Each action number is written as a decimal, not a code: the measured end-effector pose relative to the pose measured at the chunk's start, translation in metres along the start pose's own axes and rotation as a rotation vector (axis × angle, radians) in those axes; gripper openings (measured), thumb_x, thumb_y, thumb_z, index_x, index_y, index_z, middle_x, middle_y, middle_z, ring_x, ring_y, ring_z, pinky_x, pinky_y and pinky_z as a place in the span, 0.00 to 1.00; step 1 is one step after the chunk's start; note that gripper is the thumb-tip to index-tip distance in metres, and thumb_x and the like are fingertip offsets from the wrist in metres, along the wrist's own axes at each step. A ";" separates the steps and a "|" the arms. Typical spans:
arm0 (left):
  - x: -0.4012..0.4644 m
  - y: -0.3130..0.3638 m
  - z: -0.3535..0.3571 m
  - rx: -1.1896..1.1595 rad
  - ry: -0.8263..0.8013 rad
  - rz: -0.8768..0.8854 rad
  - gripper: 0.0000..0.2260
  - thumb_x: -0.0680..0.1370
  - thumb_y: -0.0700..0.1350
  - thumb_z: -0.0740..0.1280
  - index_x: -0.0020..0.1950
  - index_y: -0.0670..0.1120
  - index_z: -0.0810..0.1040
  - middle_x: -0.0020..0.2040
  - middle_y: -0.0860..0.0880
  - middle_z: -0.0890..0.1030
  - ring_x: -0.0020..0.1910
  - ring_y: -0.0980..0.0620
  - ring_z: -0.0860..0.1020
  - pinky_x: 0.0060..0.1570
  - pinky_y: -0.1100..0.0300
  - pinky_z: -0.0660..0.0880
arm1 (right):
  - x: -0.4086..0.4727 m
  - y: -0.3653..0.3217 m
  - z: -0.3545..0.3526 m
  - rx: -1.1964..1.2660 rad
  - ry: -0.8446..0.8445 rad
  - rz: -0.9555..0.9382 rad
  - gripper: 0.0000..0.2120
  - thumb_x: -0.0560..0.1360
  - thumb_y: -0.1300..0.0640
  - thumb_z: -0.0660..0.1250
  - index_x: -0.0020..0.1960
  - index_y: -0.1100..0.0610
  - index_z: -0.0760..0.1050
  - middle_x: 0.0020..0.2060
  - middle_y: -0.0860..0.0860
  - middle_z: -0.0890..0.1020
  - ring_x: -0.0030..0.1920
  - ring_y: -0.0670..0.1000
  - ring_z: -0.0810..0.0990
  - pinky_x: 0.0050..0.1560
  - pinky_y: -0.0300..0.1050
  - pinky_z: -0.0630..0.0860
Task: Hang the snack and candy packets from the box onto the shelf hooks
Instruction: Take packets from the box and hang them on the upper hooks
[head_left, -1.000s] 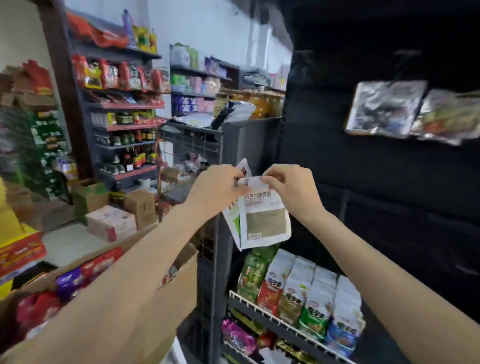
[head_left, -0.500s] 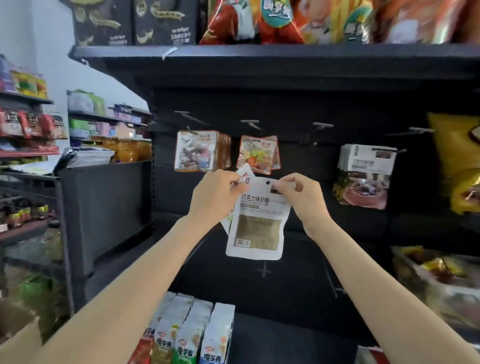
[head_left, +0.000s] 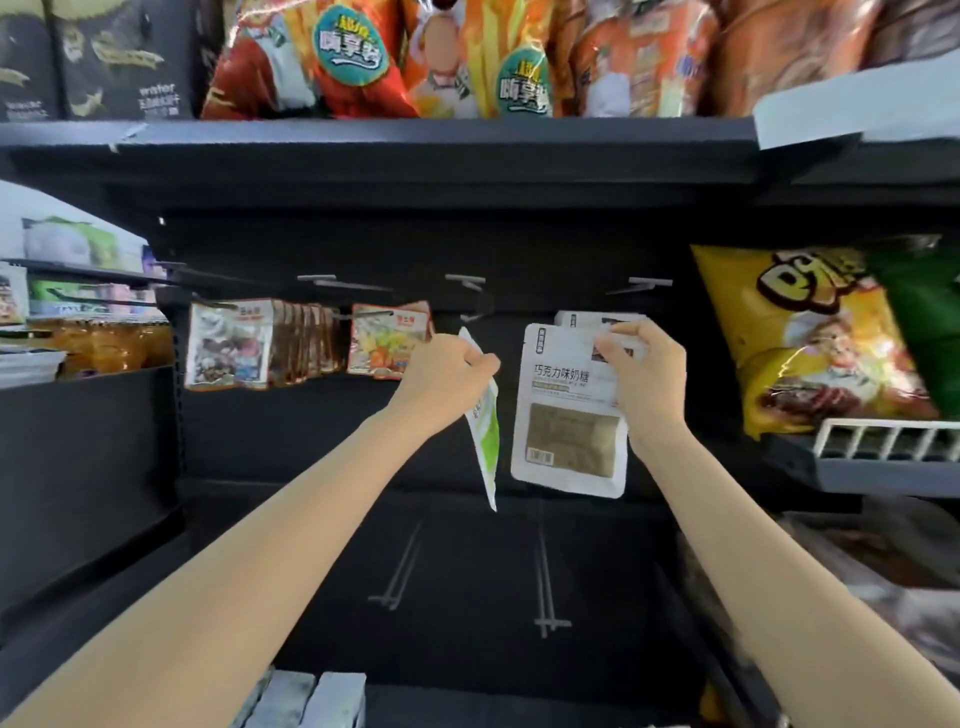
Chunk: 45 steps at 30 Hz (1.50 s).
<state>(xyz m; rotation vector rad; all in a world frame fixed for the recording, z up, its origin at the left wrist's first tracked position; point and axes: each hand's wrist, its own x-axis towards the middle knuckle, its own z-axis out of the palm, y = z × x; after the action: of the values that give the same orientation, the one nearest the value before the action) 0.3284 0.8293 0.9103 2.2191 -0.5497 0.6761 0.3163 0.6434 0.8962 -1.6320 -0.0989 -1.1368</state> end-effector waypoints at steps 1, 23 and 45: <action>0.002 0.005 0.005 -0.006 -0.012 -0.021 0.16 0.79 0.46 0.59 0.35 0.39 0.75 0.32 0.43 0.72 0.26 0.53 0.66 0.21 0.68 0.60 | 0.006 0.001 -0.006 -0.028 0.023 -0.032 0.06 0.76 0.58 0.67 0.42 0.50 0.75 0.38 0.43 0.78 0.39 0.43 0.78 0.36 0.38 0.76; 0.023 0.036 0.044 0.018 0.067 0.038 0.15 0.80 0.38 0.57 0.61 0.41 0.79 0.63 0.43 0.77 0.56 0.47 0.77 0.38 0.63 0.72 | 0.055 0.033 -0.019 -0.278 0.026 -0.158 0.06 0.78 0.65 0.62 0.52 0.58 0.73 0.50 0.53 0.79 0.45 0.43 0.73 0.37 0.28 0.66; 0.026 0.048 0.042 -0.145 -0.057 -0.041 0.10 0.77 0.39 0.60 0.50 0.41 0.81 0.50 0.44 0.79 0.47 0.51 0.74 0.45 0.58 0.68 | 0.082 0.078 -0.004 -0.794 -0.287 -0.173 0.32 0.74 0.67 0.66 0.74 0.56 0.59 0.72 0.56 0.60 0.72 0.57 0.58 0.66 0.51 0.67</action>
<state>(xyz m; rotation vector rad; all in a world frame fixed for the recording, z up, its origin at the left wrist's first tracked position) 0.3341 0.7623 0.9271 2.1133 -0.5628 0.5360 0.4027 0.5703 0.8981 -2.5307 0.0366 -1.1317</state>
